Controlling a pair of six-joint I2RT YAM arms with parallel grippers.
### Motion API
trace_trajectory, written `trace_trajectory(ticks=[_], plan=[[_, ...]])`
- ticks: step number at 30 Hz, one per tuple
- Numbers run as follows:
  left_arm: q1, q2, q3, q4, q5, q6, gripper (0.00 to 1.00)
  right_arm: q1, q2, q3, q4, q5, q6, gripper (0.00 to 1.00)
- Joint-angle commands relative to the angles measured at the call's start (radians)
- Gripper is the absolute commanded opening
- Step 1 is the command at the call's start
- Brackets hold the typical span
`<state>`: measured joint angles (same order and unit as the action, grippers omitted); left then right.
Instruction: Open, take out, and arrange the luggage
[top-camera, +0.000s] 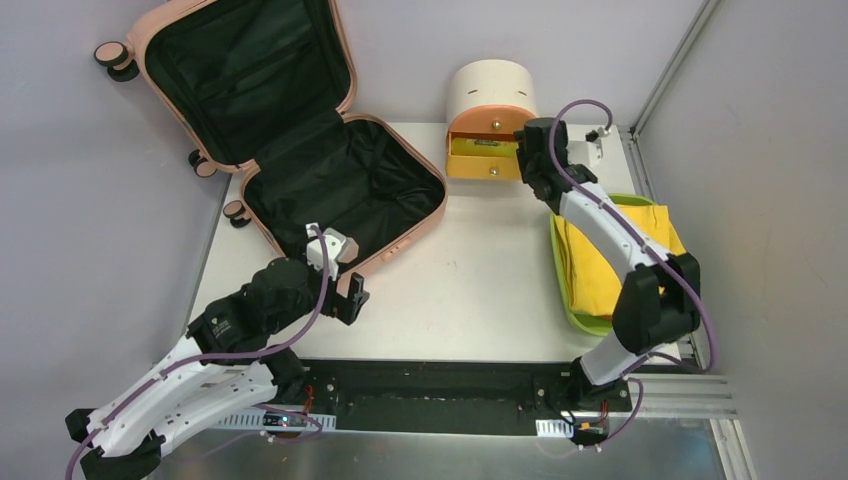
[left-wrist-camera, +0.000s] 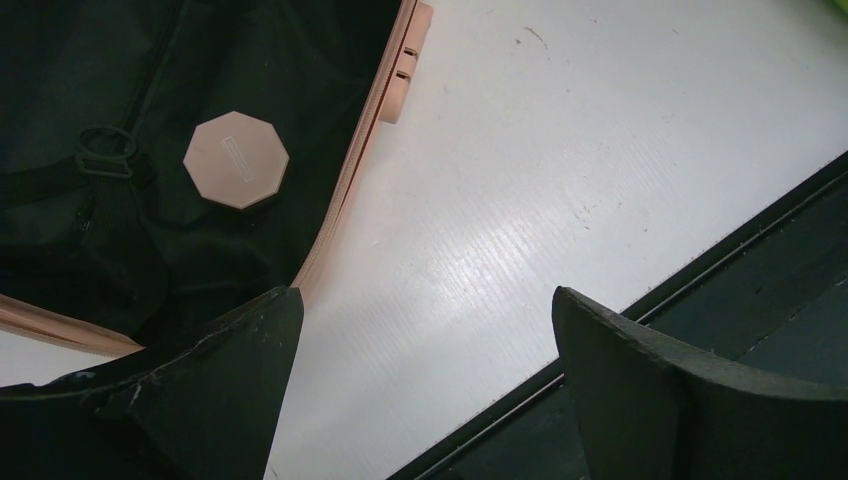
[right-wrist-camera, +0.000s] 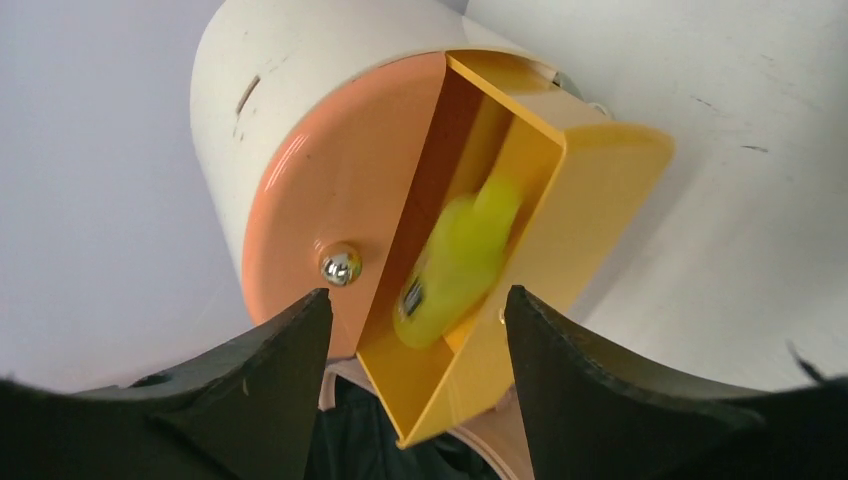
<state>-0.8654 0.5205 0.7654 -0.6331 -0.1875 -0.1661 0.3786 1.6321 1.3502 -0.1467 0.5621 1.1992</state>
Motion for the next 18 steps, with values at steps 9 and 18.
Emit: trace_trajectory(ticks=[9, 18], plan=[[-0.013, -0.014, -0.008, 0.012, -0.009, 0.017, 0.99, -0.146, -0.142, 0.114, -0.262, -0.279, -0.306, 0.59], [-0.012, -0.040, -0.019, 0.011, -0.052, 0.015, 0.99, -0.155, -0.161, 0.007, -0.268, -0.407, -0.219, 0.34]])
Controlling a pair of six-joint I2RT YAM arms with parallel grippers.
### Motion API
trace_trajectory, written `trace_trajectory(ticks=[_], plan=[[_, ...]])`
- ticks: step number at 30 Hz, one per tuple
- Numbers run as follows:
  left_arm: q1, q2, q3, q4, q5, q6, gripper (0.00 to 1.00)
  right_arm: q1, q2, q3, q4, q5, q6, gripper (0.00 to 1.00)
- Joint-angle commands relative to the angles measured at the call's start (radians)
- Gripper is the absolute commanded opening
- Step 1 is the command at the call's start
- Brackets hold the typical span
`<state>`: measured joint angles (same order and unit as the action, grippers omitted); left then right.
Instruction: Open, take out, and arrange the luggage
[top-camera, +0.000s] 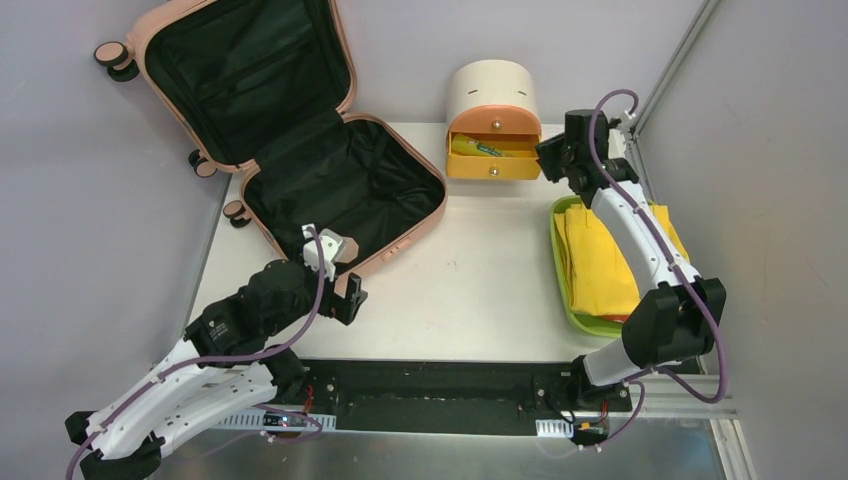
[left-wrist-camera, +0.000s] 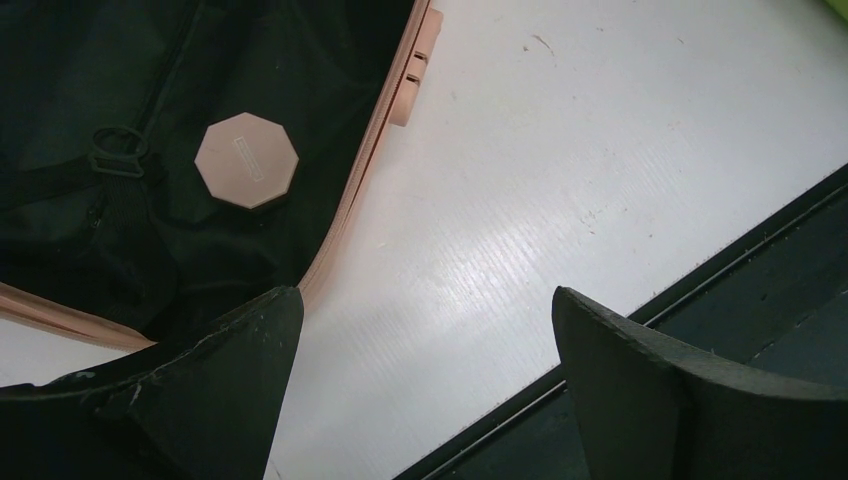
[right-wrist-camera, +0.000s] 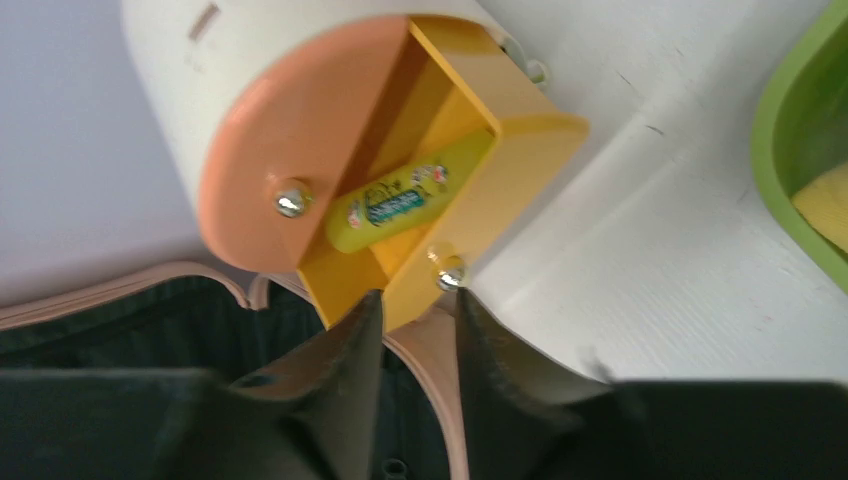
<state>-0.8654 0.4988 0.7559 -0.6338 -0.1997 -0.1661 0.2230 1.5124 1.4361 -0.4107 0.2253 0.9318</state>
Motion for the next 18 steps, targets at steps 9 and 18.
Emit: trace_trajectory(ticks=[9, 18], plan=[[-0.012, -0.019, -0.006, 0.013, -0.034, 0.016, 0.99, 0.003, -0.017, -0.280, 0.283, -0.092, 0.150, 0.11], [-0.013, -0.032, -0.012, 0.012, -0.044, 0.011, 0.99, 0.005, 0.137, -0.258, 0.482, -0.109, 0.262, 0.11]])
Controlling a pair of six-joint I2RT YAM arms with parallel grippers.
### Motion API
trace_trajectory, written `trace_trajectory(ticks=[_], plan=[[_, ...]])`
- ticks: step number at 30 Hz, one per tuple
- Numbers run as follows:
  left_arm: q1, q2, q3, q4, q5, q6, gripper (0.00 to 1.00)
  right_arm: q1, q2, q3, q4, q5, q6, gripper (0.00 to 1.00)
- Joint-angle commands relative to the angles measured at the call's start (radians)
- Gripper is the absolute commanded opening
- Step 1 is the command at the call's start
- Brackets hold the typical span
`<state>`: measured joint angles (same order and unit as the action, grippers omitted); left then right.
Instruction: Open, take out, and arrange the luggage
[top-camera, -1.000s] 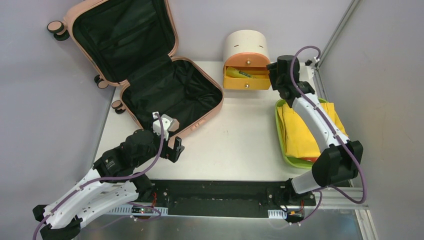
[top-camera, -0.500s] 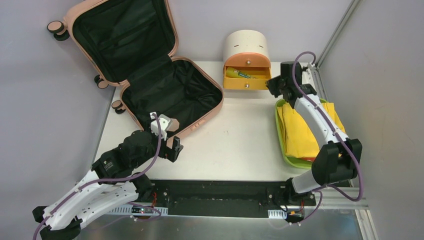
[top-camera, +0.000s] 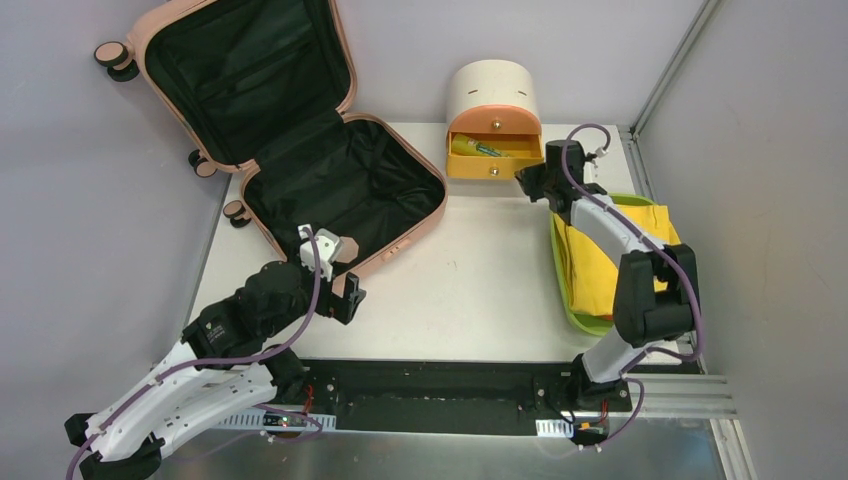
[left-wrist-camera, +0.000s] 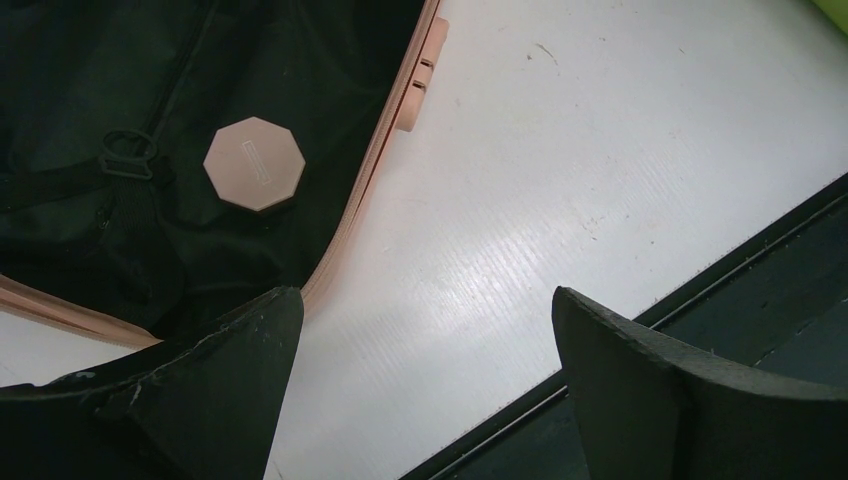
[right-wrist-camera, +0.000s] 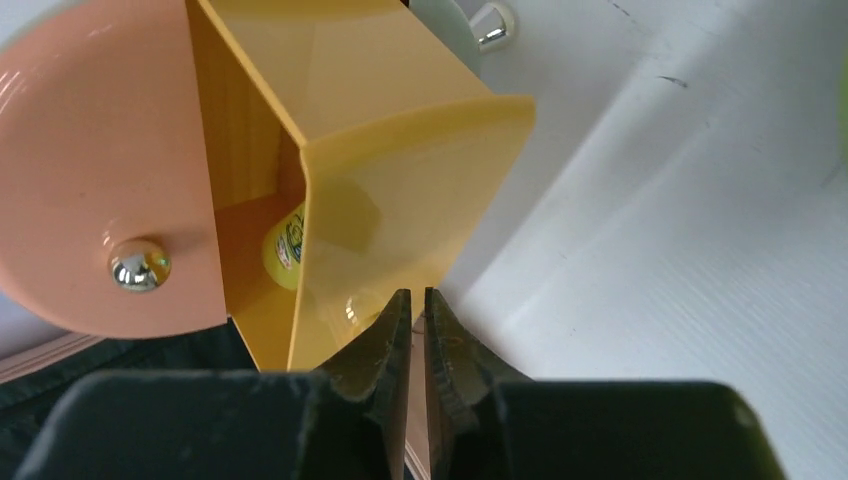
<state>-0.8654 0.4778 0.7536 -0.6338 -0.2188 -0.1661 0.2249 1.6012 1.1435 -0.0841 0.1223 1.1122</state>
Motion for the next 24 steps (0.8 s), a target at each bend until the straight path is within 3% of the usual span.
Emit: trace_trajectory(ticks=[1, 24], plan=[[-0.013, -0.013, -0.010, 0.012, -0.027, 0.009, 0.99, 0.004, 0.063, 0.043, 0.175, -0.002, 0.093, 0.11], [-0.013, -0.004, -0.016, 0.013, -0.026, 0.002, 0.99, 0.034, 0.231, 0.157, 0.327, 0.062, 0.231, 0.09]])
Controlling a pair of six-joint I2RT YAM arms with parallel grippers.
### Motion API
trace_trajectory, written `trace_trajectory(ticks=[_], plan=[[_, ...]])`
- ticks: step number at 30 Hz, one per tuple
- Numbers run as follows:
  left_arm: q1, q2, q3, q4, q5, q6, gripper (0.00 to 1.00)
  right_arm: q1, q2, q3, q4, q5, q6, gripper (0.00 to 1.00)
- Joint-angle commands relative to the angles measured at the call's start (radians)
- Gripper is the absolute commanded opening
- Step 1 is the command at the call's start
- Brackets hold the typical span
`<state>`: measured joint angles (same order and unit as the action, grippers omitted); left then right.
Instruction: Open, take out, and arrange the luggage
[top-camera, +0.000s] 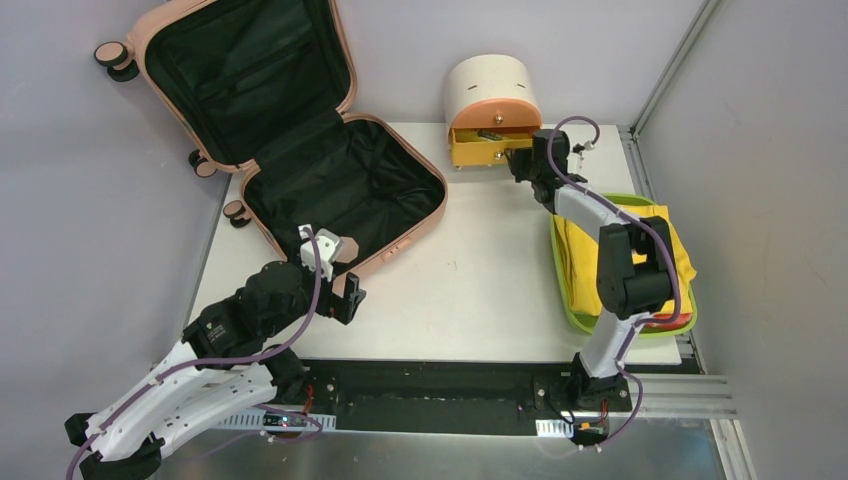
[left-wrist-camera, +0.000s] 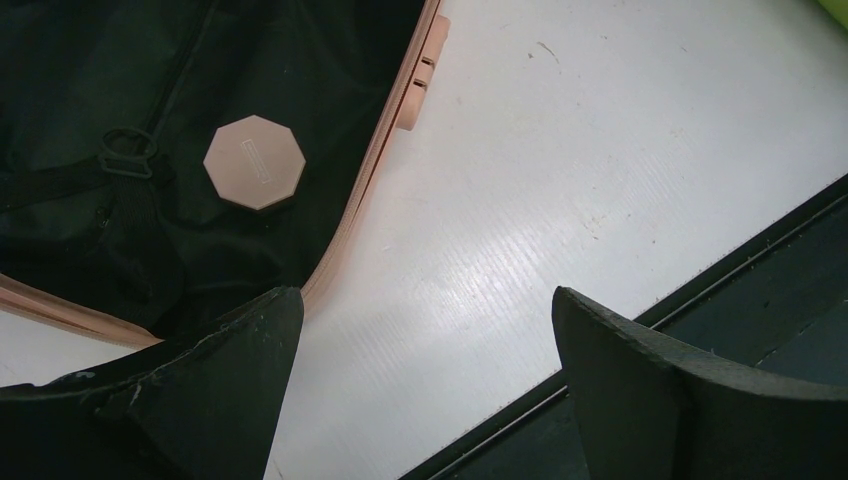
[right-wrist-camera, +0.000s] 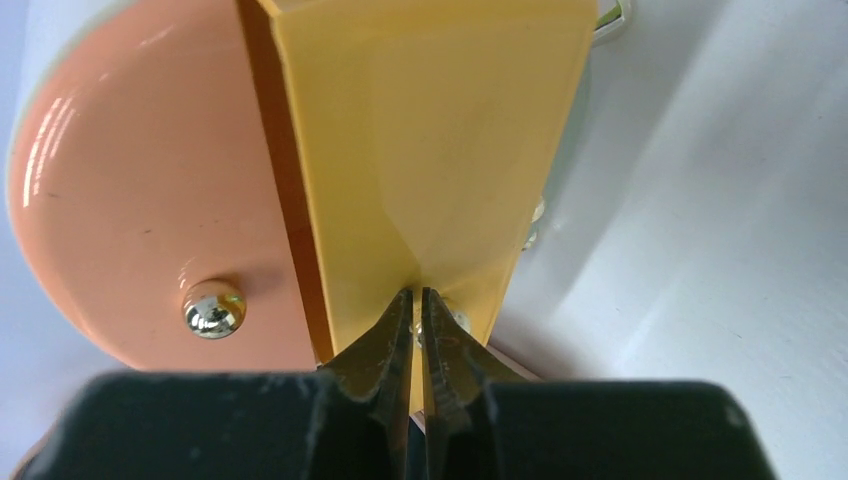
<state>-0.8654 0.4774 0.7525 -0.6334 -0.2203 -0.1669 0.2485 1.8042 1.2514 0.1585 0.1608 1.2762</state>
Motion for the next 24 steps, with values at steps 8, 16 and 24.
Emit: trace_trajectory(ticks=[8, 16, 24], plan=[[-0.013, 0.004, -0.015, 0.012, -0.030, 0.004, 0.99, 0.043, 0.078, 0.073, 0.146, 0.059, 0.116, 0.09], [-0.013, 0.010, -0.016, 0.012, -0.030, 0.004, 0.99, 0.047, 0.141, 0.106, 0.226, 0.084, 0.149, 0.09], [-0.013, 0.022, -0.016, 0.012, -0.024, 0.004, 0.99, 0.050, 0.195, 0.151, 0.297, 0.111, 0.163, 0.10]])
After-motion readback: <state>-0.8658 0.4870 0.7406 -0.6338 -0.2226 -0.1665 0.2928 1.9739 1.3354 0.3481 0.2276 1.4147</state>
